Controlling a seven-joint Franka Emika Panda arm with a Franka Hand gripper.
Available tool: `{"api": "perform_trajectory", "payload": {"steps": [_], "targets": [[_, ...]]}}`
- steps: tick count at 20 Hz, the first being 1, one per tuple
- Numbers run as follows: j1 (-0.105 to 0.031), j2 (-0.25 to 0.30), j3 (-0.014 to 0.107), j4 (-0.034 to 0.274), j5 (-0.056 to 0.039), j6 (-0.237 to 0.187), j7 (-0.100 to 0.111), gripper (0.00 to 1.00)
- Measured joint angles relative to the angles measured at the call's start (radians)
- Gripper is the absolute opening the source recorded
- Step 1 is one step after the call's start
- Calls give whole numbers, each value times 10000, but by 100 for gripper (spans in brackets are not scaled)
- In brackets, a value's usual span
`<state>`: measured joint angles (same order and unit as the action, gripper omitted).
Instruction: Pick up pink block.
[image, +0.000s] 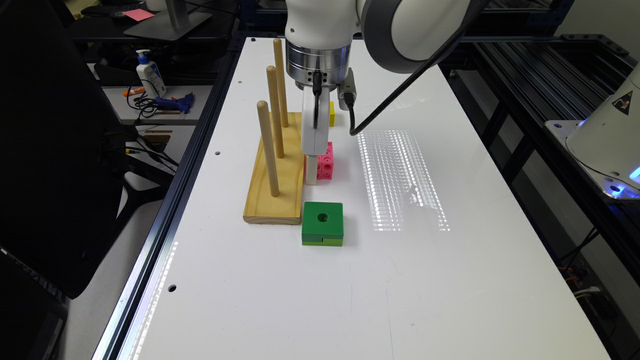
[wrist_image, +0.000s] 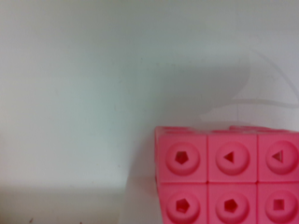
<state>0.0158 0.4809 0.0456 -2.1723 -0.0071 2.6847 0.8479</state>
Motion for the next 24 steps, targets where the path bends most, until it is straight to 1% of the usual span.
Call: {"api": "perform_trajectory", "payload": {"steps": [3, 8, 10, 12, 15, 17, 20, 21, 24], "targets": [[-2, -128, 0, 1, 0, -67, 0, 0], [-1, -699, 0, -8, 0, -704, 0, 0], [-2, -853, 0, -7, 0, -852, 0, 0], [-2, -1174, 0, -6, 0, -1151, 0, 0], [-1, -1714, 1, -15, 0, -1727, 0, 0], [-1, -1881, 1, -33, 0, -1909, 0, 0], [-1, -2039, 2, -33, 0, -2000, 0, 0], [-1, -2176, 2, -28, 0, -2111, 0, 0], [0, -2804, 3, -33, 2, -2711, 0, 0]]}}
